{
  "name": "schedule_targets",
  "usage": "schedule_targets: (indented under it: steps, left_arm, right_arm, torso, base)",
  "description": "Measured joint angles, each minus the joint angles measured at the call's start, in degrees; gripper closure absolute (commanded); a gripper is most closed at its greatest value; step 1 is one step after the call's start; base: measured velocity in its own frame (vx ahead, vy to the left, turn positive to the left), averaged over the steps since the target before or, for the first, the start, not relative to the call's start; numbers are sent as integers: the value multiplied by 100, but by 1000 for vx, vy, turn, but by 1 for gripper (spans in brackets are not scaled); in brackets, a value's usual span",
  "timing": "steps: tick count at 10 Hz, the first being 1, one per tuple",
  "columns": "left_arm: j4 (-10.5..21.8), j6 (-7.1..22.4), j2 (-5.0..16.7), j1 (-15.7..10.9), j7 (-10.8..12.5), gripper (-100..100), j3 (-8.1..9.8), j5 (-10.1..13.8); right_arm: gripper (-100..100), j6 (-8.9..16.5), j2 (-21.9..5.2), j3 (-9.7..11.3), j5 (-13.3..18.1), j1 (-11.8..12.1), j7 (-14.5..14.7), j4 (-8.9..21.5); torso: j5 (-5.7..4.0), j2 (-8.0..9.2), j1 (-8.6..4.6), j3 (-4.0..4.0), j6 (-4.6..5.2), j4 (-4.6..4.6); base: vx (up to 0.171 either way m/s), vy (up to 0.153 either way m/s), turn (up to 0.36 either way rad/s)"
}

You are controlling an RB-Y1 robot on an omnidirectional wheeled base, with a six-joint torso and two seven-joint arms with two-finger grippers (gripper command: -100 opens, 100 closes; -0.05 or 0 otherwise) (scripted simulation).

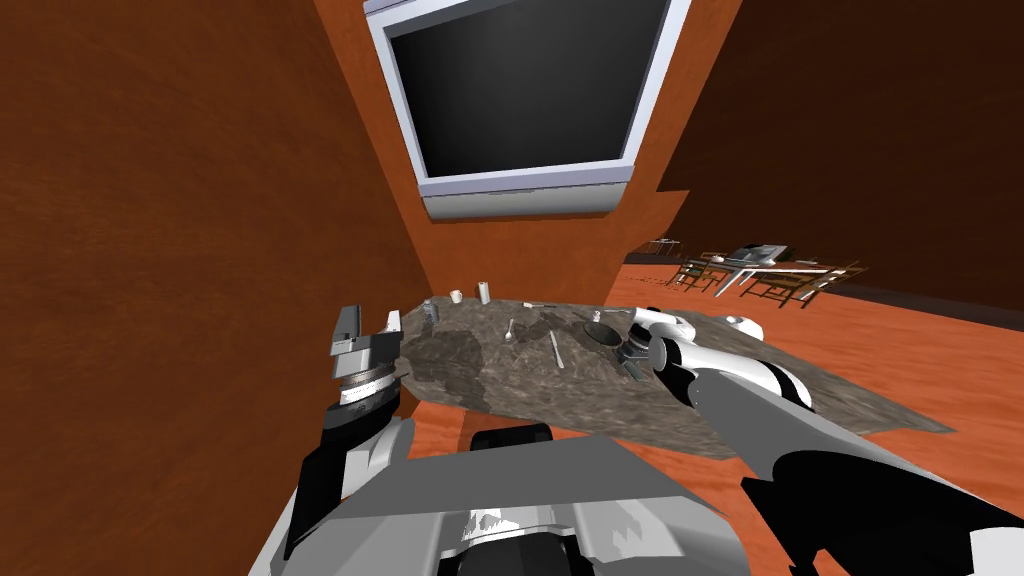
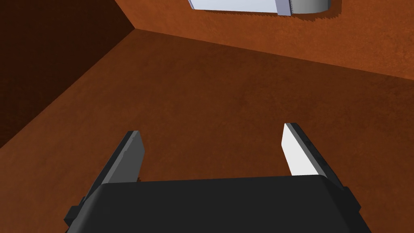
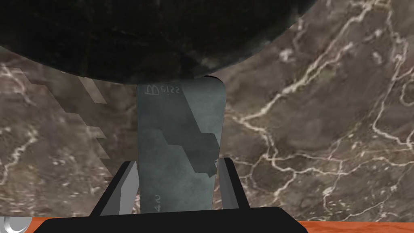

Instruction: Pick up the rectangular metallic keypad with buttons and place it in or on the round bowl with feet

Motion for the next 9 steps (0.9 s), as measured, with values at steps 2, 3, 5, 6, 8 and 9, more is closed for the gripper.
schedule_targets:
  steps: [2,3,5,6,8,9]
  left_arm:
    - [0,0,0,1,0,0,0,0]
    - [0,0,0,1,0,0,1,0]
    - [0,0,0,1,0,0,0,0]
    - [0,0,0,1,0,0,0,0]
    - [0,0,0,0,0,0,0,0]
    - [0,0,0,1,0,0,1,0]
  right_arm:
    - [100,-93,-117,8,118,-250,-108,151]
    - [100,2,-67,-10,113,-172,-138,-50]
    - [100,139,-36,-48,148,-92,-209,-402]
    - [100,128,-35,-47,201,-132,-263,-446]
    - [100,72,-127,-15,376,-396,-421,-333]
    - [100,95,-96,-32,399,-370,-474,-489]
  torso:
    - [-6,21,-4,11,15,-1]
    - [-4,11,-5,6,20,-2]
    - [0,-1,-3,0,11,-2]
    - [0,-5,-3,-2,3,-2]
    - [2,-1,-4,1,-9,2]
    - [0,-3,-14,0,1,0]
  base:
    - [-63,-18,39]
    - [-38,-7,82]
    - [-32,-17,99]
    - [-64,-25,221]
    - [-77,-43,173]
    - [-101,-69,310]
